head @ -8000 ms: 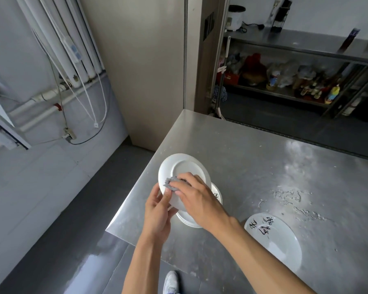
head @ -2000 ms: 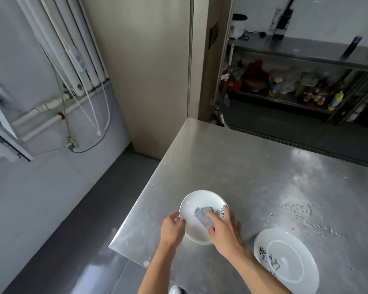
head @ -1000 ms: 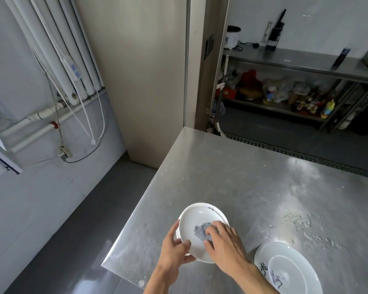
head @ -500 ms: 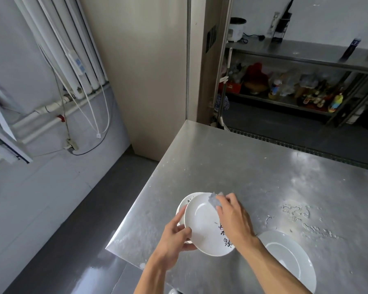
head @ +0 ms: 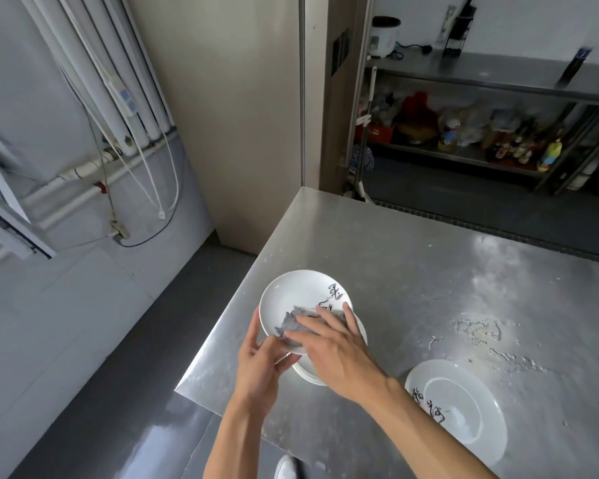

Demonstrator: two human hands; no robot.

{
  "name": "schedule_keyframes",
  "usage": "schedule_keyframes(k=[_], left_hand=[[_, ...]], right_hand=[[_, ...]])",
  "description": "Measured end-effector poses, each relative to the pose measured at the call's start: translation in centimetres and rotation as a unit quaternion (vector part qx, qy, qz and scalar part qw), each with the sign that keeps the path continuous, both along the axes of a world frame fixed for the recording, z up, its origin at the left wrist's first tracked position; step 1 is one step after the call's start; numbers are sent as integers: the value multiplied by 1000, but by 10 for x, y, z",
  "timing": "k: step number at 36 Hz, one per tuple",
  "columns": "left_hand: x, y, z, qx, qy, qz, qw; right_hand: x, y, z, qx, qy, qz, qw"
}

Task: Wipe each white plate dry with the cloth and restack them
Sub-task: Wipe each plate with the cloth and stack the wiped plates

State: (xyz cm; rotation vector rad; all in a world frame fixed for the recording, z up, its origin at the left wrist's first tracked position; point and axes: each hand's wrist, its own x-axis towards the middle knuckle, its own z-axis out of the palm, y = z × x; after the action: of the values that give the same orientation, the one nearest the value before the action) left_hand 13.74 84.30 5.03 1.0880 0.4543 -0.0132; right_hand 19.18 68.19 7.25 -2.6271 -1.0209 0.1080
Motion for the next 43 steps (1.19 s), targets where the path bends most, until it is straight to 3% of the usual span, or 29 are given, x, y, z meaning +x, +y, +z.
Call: schedule_keyframes(k=[5, 14, 19, 26, 33, 39, 43], left_hand=[[-2, 3, -3, -5, 9, 2, 1000], [-7, 4, -1, 43, 6, -57, 997], [-5, -2, 10, 78, -14, -110, 991], [-3, -7, 20, 108, -34, -145, 983], [-2, -2, 22, 43, -34, -30, 998], [-7, 14, 23, 33, -36, 7, 999], [-10, 15, 21, 21, -25, 20, 999]], right_hand=[[6, -10, 4, 20, -28, -12, 999], [24, -25, 10, -33, -47, -150, 987], [34, -20, 15, -11, -10, -199, 980], [32, 4, 27, 61, 37, -124, 990], [7, 14, 24, 76, 23, 15, 997], [0, 7, 15, 57, 13, -3, 998], [5, -1, 14, 50, -53, -53, 996]])
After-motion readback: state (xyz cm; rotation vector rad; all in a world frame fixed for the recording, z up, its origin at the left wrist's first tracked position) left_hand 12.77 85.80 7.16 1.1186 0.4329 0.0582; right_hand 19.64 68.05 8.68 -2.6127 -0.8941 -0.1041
